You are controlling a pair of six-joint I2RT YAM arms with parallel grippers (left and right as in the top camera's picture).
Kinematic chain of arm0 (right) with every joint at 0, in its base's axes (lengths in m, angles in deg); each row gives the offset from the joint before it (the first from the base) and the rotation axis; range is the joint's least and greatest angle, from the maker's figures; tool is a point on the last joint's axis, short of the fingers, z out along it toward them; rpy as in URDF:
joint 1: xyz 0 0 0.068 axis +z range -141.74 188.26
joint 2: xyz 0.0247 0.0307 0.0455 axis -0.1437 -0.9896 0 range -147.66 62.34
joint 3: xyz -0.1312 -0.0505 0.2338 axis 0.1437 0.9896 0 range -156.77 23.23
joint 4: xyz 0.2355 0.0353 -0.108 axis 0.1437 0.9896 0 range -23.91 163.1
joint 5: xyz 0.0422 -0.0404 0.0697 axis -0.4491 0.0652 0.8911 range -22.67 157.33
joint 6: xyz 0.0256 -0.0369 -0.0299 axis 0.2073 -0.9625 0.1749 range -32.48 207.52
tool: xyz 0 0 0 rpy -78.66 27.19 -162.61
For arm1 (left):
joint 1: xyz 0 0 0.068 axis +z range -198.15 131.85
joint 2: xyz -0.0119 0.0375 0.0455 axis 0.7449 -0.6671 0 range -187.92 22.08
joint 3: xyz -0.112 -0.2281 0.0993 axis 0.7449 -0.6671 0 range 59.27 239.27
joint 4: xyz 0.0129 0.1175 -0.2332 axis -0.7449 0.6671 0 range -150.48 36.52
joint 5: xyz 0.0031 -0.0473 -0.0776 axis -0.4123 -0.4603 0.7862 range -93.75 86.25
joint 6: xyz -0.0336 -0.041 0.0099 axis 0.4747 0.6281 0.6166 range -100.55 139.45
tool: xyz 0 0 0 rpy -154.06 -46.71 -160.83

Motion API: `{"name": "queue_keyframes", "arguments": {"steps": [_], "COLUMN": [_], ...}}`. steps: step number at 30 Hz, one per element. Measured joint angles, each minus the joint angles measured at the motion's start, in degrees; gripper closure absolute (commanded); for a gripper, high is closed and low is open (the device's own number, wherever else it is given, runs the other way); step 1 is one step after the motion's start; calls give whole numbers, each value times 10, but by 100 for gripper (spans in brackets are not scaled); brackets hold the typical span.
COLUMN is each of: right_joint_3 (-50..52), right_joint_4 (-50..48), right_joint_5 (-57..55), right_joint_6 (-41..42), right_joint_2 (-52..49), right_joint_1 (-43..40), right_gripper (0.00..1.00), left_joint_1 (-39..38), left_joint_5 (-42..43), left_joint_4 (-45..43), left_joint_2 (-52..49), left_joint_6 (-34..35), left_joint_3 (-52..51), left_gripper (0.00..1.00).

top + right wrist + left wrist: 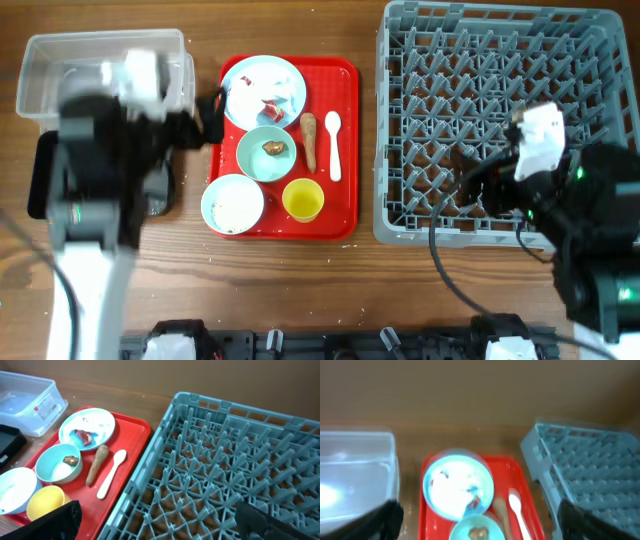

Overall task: Sort waste into correct bins and load items into the dishwasher rack
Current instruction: 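Grasp the tissue and red wrapper on the white plate with left gripper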

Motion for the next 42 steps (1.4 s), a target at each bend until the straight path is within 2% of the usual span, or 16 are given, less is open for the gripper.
{"name": "queue_keyframes", "arguments": {"steps": [1,2,5,7,10,14,26,30,31,32,33,34,36,42], "right_joint_3": [-6,-7,-8,-8,-8,-8,-8,-8,-8,-8,-8,-8,-8,-8], "right_joint_4": [0,2,11,17,24,32,41,42,42,43,43,43,47,47], "right_joint_5": [8,19,39,45,49,51,54,55,59,62,64,65,68,68], "right_joint_6": [0,0,1,12,32,42,50,56,61,65,68,68,71,76], "right_joint_2": [-14,-26,-52,-66,-85,-103,-147,-176,-183,-190,-196,-201,-208,-210], "right_joint_1": [0,0,0,0,0,0,0,0,0,0,0,0,0,0], "right_gripper": [0,0,0,0,1,0,0,0,0,1,1,1,1,1], "left_joint_1": [-10,-26,-57,-74,-93,-96,-88,-89,-89,-89,-89,-89,-89,-89], "left_joint_5": [-1,-7,-51,-74,-85,-86,-154,-164,-166,-170,-172,-172,-176,-176], "left_joint_4": [36,109,242,254,243,216,160,148,145,140,138,137,135,135], "left_joint_2": [-50,-129,-272,-345,-432,-499,-661,-678,-681,-684,-685,-685,-689,-691], "left_joint_6": [-12,-24,-36,-40,-40,-39,86,98,98,99,99,100,102,107], "left_joint_3": [59,159,316,369,382,382,384,386,388,390,392,392,395,396], "left_gripper": [0,0,0,0,0,0,2,22,35,53,64,82,96,96]}}
